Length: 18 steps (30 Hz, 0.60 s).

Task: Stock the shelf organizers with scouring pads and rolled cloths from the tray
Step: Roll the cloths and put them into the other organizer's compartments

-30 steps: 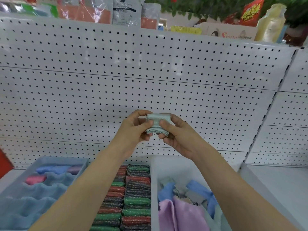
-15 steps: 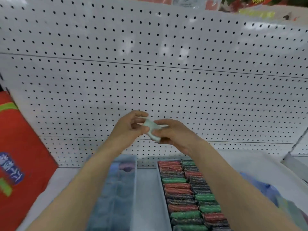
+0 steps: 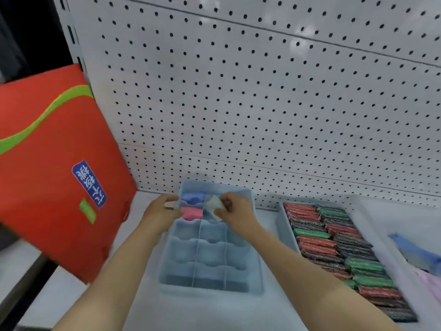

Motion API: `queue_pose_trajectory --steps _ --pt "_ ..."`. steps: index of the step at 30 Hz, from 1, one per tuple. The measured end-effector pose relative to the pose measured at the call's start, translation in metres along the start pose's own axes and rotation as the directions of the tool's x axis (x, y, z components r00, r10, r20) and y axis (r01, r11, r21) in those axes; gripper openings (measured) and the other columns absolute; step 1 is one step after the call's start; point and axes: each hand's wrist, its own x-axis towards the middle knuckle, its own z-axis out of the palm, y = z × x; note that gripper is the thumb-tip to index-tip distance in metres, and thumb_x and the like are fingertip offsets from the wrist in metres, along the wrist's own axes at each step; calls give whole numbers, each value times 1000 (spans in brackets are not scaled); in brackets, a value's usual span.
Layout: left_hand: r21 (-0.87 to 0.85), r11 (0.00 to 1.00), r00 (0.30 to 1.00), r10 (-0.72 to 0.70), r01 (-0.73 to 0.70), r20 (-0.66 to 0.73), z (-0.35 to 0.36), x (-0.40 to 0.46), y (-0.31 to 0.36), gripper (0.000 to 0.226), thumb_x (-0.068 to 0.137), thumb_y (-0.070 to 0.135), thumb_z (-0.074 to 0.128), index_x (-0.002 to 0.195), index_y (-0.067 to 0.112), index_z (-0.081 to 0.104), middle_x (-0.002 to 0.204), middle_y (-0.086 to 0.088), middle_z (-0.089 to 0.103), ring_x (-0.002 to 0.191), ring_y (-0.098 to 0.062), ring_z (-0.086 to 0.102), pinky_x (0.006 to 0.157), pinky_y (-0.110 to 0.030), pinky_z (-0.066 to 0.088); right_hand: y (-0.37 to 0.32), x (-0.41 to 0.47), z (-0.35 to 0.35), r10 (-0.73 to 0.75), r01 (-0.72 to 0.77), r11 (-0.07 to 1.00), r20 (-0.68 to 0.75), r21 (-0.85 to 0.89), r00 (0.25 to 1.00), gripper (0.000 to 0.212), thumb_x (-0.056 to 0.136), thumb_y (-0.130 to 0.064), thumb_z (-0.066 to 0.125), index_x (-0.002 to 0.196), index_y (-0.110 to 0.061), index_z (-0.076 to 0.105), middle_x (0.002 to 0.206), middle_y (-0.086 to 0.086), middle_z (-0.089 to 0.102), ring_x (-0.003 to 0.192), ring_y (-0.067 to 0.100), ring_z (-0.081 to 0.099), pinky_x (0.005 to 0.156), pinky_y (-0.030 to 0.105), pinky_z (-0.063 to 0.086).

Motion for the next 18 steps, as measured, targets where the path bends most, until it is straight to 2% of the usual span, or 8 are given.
queue_pose_trajectory --steps 3,5,8,12,18 --pt "-103 993 998 -50 52 28 -4 0 -1 33 72 4 79 96 24 66 96 -17 71 72 -25 61 67 -31 49 6 5 6 -53 58 962 27 -265 998 28 88 -16 67 116 -16 64 104 0 69 95 19 63 78 23 41" --pt "-164 981 994 -94 103 62 -6 -1 -2 26 82 -1 71 94 22 67 98 -18 70 72 -26 62 66 -29 52 8 7 8 -114 135 879 74 -458 991 32 89 -17 63 120 -20 63 113 4 69 105 24 62 82 28 44" --pt "-187 975 991 -103 117 85 -7 1 -4 29 90 -5 62 91 23 67 92 -15 67 69 -24 61 62 -27 53 4 12 12 -131 191 763 141 -618 981 35 91 -18 56 126 -21 60 119 6 67 109 28 62 85 35 49" --pt "-196 972 988 -111 131 107 -8 0 -4 31 90 -6 60 90 23 69 90 -14 66 73 -26 59 70 -31 50 -7 25 18 -54 225 688 260 -690 964 31 94 -24 56 124 -16 61 121 8 66 114 28 60 87 34 46" --pt "-200 970 989 -127 141 78 -6 -5 3 33 91 -6 59 90 25 68 90 -9 68 71 -22 62 64 -27 54 -6 31 27 -8 220 672 289 -707 957 28 96 -28 51 119 -18 65 120 8 67 112 31 61 85 35 48"
